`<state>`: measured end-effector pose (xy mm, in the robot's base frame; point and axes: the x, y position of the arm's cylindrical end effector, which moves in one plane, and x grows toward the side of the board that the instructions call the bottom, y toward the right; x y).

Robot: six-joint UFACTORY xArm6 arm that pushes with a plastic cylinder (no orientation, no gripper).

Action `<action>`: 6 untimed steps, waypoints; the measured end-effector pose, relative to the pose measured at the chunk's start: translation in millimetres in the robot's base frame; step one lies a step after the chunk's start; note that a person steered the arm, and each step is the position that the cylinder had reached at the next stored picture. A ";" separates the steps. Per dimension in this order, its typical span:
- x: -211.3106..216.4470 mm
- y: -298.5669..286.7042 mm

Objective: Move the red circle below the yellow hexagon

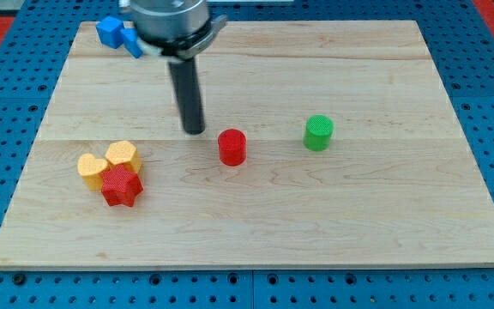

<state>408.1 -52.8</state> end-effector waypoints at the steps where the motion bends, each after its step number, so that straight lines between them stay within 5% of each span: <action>1: 6.1 74.3; 4: 88.1 -75.2; 6: 93.0 155.8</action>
